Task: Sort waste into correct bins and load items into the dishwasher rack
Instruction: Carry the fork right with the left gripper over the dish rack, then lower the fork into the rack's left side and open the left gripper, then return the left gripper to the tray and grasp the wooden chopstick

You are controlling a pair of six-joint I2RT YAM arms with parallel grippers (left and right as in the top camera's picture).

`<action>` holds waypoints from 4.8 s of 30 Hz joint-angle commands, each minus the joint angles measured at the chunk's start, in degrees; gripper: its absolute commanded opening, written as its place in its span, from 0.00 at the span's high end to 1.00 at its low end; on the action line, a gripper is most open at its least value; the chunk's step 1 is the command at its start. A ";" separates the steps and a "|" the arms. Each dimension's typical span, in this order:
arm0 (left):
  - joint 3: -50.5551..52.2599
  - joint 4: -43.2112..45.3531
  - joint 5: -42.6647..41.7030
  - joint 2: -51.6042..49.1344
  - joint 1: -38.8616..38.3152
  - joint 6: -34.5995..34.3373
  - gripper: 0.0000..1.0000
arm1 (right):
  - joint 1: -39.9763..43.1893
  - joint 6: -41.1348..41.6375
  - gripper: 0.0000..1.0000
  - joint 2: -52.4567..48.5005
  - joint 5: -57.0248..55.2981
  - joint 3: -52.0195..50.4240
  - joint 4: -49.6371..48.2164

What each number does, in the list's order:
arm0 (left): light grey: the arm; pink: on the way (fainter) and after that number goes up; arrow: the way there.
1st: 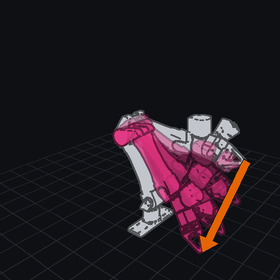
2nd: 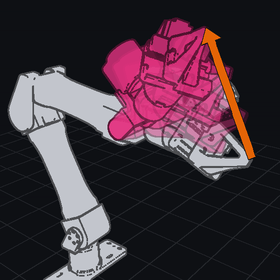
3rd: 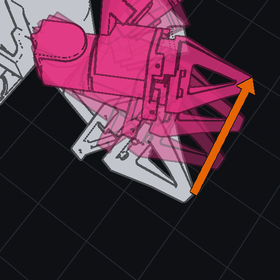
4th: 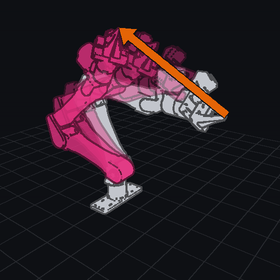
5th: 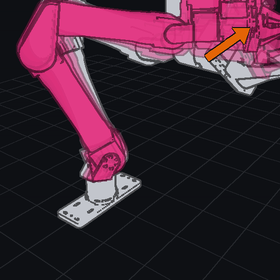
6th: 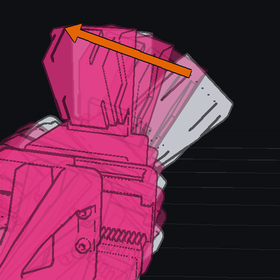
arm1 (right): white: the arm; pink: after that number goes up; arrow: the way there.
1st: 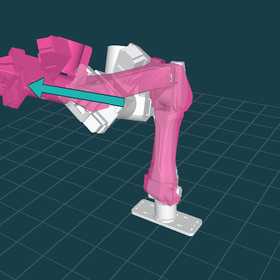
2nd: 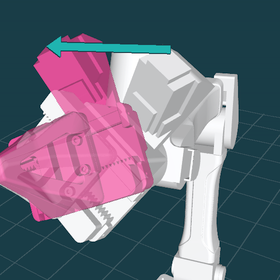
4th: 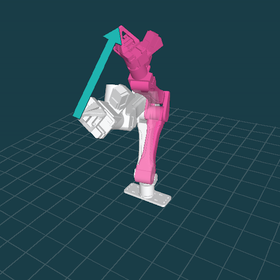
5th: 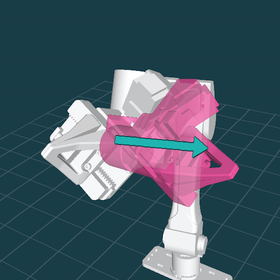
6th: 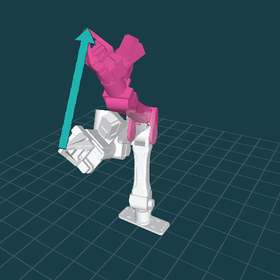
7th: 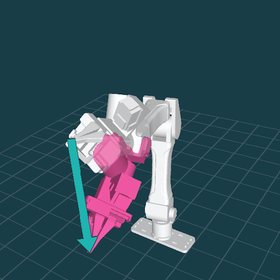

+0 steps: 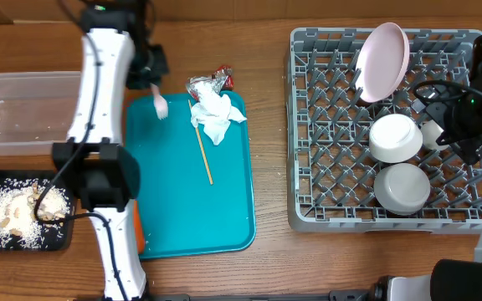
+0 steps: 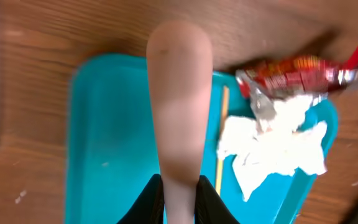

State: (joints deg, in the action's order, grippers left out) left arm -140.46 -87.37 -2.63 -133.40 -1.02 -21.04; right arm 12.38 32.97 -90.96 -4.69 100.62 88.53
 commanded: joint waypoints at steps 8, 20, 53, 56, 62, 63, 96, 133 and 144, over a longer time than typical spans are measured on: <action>-4.35 -6.34 -4.39 0.13 12.92 -3.61 0.96 | 0.17 -0.13 0.00 0.17 0.13 -0.20 -0.22; -4.46 -4.96 -13.44 0.13 3.28 -1.31 0.96 | 0.17 -0.11 0.00 0.17 0.13 -0.20 -0.22; -3.28 35.12 -4.44 -8.31 -31.34 -22.18 0.93 | 0.17 -0.11 0.00 0.17 0.13 -0.20 -0.22; -3.28 36.54 -4.42 -9.77 -31.30 -20.68 0.92 | 0.17 -0.13 0.00 0.17 0.13 -0.20 -0.22; -3.28 39.30 -4.42 -10.49 -31.30 -18.10 0.84 | 0.17 -0.13 0.00 0.17 0.13 -0.20 -0.22; -3.28 39.41 -4.42 -10.49 -31.30 -17.88 0.84 | 0.17 -0.13 0.00 0.17 0.13 -0.20 -0.22; -9.20 11.19 -7.74 0.83 -20.44 -16.24 0.09 | 0.17 -0.13 0.00 0.17 0.13 -0.20 -0.22; 35.19 13.62 -3.15 3.65 -12.87 -3.17 0.31 | 0.17 -0.13 0.00 0.17 0.13 -0.20 -0.22; 44.63 22.93 -3.13 3.63 -12.50 -3.56 0.35 | 0.17 -0.11 0.00 0.17 0.13 -0.20 -0.22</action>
State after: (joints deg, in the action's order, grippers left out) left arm -98.67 -66.04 -6.39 -128.88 -14.11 -25.45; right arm 12.38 32.97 -90.96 -4.69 100.62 88.53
